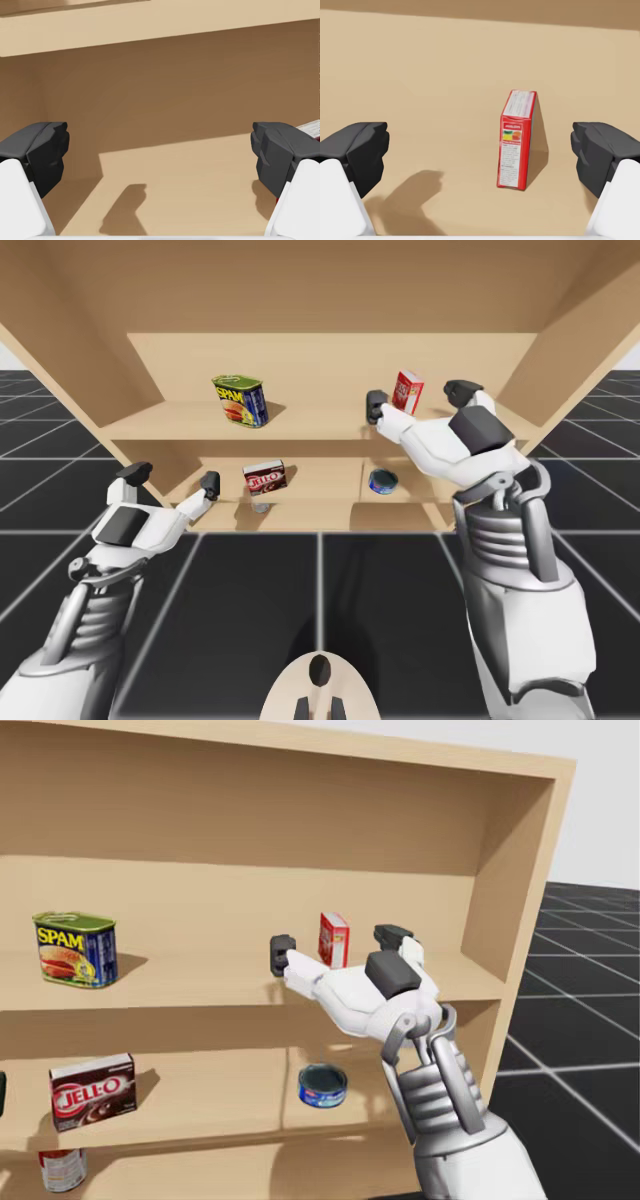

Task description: Look through the shelves, find the gelatin box, and take it.

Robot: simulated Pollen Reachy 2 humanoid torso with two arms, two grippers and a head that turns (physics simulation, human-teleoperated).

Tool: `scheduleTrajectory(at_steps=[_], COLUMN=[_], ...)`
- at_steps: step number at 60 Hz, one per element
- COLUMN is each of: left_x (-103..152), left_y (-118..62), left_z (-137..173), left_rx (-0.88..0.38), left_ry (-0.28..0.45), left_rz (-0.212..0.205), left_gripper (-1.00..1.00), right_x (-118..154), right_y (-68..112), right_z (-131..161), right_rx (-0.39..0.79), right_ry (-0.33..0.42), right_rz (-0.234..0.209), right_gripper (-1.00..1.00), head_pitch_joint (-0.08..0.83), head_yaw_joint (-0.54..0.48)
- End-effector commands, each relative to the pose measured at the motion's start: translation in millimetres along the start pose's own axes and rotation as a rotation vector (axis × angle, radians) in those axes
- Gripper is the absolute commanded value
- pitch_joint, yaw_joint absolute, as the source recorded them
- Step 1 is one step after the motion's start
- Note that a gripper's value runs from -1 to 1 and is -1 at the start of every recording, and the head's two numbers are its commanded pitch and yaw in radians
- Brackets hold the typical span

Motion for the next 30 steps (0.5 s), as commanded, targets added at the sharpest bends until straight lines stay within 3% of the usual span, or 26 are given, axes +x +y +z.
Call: scheduleTrajectory(at_steps=[1, 16, 28, 30], left_x=[1, 3, 3, 3], left_y=[-0.3, -0.9, -0.8, -0.8], left_z=[1, 2, 2, 2], left_rx=[-0.003, -0.006, -0.007, -0.006], left_ry=[-0.002, -0.002, -0.003, -0.003], left_rz=[0.002, 0.01, 0.012, 0.012], left_gripper=[-1.0, -1.0, -1.0, -1.0], right_x=[-8, -26, -28, -28], right_y=[-3.7, -19.3, -22.1, -22.2], right_z=[-31, -60, -73, -74], right_rx=[-0.042, -0.095, -0.088, -0.092], right_ry=[0.178, 0.235, 0.224, 0.218], right_rz=[-0.015, -0.008, 0.038, 0.039], right_gripper=[-1.0, -1.0, -1.0, -0.73], head_pitch_joint=[0.2, 0.209, 0.215, 0.216], head_yaw_joint=[-0.24, -0.23, -0.23, -0.23])
